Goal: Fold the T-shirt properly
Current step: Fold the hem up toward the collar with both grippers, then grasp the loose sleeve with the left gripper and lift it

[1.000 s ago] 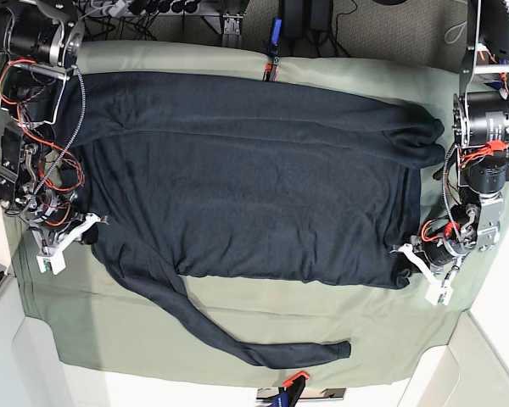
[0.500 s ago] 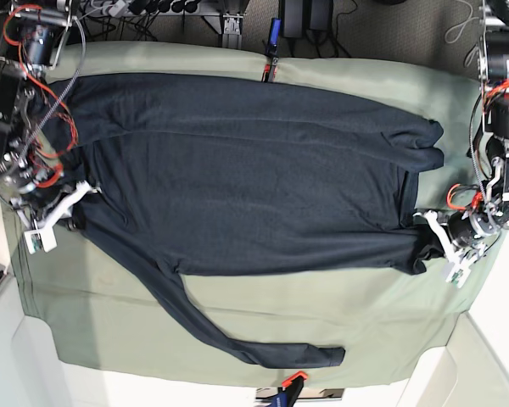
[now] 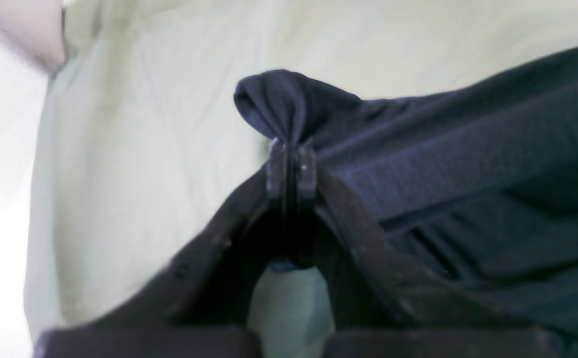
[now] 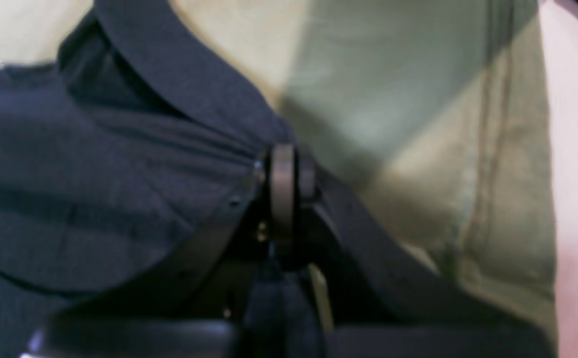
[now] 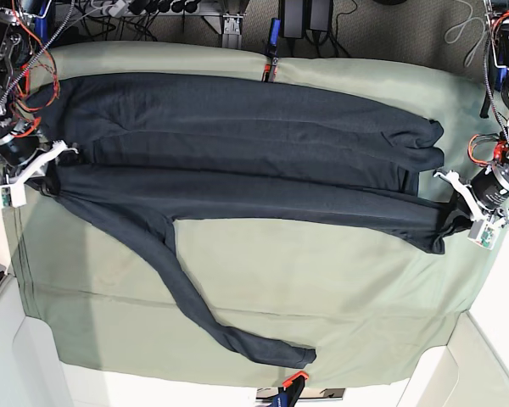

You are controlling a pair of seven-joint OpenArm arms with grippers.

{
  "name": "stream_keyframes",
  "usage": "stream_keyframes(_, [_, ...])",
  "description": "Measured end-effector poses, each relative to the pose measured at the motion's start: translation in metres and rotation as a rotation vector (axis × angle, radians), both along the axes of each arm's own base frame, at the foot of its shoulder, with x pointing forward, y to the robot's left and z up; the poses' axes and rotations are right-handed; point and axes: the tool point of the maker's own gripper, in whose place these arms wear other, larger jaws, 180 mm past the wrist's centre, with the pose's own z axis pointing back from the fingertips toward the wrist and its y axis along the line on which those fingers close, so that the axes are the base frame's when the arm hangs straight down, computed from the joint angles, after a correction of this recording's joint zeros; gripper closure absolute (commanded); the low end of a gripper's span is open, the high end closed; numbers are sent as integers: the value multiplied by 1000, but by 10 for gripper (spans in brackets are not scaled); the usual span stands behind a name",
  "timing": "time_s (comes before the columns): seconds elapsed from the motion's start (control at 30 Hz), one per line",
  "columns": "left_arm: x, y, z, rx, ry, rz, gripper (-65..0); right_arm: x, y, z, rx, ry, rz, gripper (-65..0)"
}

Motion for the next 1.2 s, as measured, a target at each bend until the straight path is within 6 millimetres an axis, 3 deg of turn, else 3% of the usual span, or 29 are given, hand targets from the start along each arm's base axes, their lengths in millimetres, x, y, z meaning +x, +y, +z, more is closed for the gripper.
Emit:
stream_keyframes(0.2, [-1, -14, -7, -65, -1, 3, 0, 1, 2, 2, 25, -7, -2, 0])
stream_keyframes(0.33, [-6, -15, -12, -72, 12, 4, -3, -9, 1, -10, 16, 75, 3, 0])
stream_keyframes(0.43, [-19, -15, -24, -71, 50, 5, -168, -11, 1, -12, 15, 92, -3, -216])
stream_keyframes(0.5, [-28, -15, -34, -67, 82, 8, -255, -11, 0, -13, 16, 93, -11, -309])
stream_keyframes(0.73, [-35, -17, -39, -91, 96, 12, -267, -3, 10, -1, 104, 23, -5, -319])
stream_keyframes(0.87, [-35, -21, -38, -157, 114, 30, -267, 22, 18, 22, 144, -76, -16, -319])
stream_keyframes(1.03, [-33, -27, -36, -247, 155, 49, -267, 68, 51, 60, 200, -208, -3, -319])
stream_keyframes(1.2, [-36, -27, -39, -245, 177, 51, -267, 105, 88, 49, 116, -155, 29, -319])
